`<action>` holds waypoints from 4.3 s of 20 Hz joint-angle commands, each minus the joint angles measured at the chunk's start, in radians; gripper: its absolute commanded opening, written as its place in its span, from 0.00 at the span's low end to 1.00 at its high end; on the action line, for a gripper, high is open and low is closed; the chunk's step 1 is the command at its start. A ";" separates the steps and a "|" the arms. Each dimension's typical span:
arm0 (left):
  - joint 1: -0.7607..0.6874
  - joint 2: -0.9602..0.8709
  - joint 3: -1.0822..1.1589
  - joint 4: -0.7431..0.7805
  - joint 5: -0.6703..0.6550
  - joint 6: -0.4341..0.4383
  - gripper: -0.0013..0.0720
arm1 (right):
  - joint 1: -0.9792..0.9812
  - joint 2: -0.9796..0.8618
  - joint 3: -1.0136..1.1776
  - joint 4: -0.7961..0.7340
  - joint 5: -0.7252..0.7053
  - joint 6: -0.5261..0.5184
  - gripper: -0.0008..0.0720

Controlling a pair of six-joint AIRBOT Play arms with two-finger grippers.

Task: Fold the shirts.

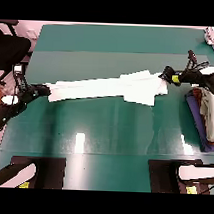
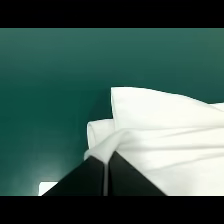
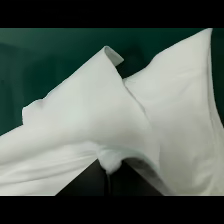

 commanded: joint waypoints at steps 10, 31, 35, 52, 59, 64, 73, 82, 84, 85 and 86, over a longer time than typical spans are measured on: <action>0.000 -0.034 0.062 -0.001 -0.022 0.048 0.74 | 0.053 -0.068 0.000 0.029 -0.065 -0.032 0.35; -0.243 -0.044 0.331 0.386 -0.561 -0.506 0.05 | -0.279 -0.150 0.330 0.019 0.578 -0.202 0.96; -0.359 -0.157 0.381 0.399 -0.556 -0.591 0.05 | -0.232 -0.283 0.473 -0.015 0.590 -0.198 0.96; -0.567 -0.581 0.680 0.551 -0.596 -0.850 0.05 | -0.183 -0.511 0.724 -0.074 0.668 -0.146 0.99; -0.567 -0.586 0.680 0.550 -0.599 -0.850 0.05 | -0.165 -0.523 0.722 -0.090 0.687 -0.160 1.00; -0.566 -0.586 0.680 0.550 -0.602 -0.850 0.05 | -0.114 -0.567 0.722 -0.045 0.717 -0.168 1.00; -0.566 -0.586 0.680 0.550 -0.612 -0.848 0.05 | -0.031 -0.621 0.722 0.024 0.742 -0.184 1.00; -0.566 -0.586 0.680 0.550 -0.616 -0.848 0.05 | 0.010 -0.618 0.722 0.037 0.714 -0.164 0.04; -0.566 -0.586 0.680 0.551 -0.612 -0.847 0.05 | 0.010 -0.597 0.722 0.067 0.745 -0.167 0.04; -0.566 -0.586 0.679 0.550 -0.603 -0.847 0.05 | 0.013 -0.577 0.722 0.076 0.750 -0.167 0.04; -0.566 -0.586 0.679 0.550 -0.595 -0.847 0.05 | 0.021 -0.553 0.722 0.084 0.756 -0.167 0.04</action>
